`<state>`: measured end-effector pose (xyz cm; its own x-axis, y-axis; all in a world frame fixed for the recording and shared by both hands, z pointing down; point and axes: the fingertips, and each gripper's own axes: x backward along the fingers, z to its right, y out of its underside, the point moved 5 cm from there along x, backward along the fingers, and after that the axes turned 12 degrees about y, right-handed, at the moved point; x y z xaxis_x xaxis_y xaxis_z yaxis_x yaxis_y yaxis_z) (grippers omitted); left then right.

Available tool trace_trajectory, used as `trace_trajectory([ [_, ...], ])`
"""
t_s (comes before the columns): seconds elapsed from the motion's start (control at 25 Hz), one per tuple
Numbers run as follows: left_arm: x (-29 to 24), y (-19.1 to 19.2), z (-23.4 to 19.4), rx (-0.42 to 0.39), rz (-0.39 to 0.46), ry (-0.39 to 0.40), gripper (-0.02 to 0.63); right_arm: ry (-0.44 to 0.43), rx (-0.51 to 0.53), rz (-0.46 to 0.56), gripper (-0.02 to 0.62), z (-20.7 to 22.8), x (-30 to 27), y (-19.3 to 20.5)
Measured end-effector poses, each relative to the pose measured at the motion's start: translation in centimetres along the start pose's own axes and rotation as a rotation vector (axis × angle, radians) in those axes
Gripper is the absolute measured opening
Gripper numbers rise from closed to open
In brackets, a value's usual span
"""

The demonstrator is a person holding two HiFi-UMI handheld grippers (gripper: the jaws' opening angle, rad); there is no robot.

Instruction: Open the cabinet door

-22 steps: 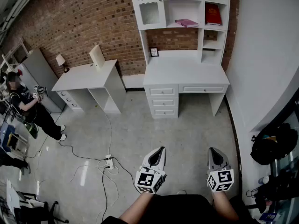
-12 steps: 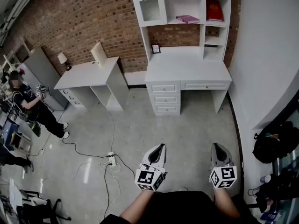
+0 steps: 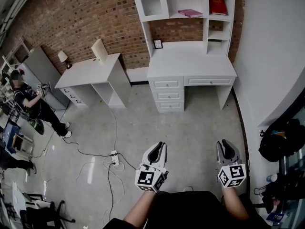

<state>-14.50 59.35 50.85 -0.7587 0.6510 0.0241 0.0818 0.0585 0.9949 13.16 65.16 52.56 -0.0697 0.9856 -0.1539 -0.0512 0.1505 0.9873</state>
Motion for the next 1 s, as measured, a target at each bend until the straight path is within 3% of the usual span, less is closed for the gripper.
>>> trace_trajectory([
  [0.12, 0.2, 0.5, -0.3, 0.005, -0.012, -0.031, 0.191, 0.025, -0.017, -0.007, 0.151, 0.6, 0.3, 0.5],
  [0.24, 0.6, 0.9, -0.5, 0.011, -0.026, -0.059, 0.238, 0.075, -0.021, -0.004, 0.253, 1.7, 0.9, 1.0],
  [0.44, 0.7, 1.4, 0.0, 0.04, -0.027, -0.066, 0.259, 0.103, -0.018, -0.016, 0.284, 3.8, 1.5, 1.4],
  [1.0, 1.4, 4.0, 2.5, 0.01, -0.087, -0.128, 0.264, -0.004, -0.036, -0.084, 0.288, 6.3, 2.2, 5.2],
])
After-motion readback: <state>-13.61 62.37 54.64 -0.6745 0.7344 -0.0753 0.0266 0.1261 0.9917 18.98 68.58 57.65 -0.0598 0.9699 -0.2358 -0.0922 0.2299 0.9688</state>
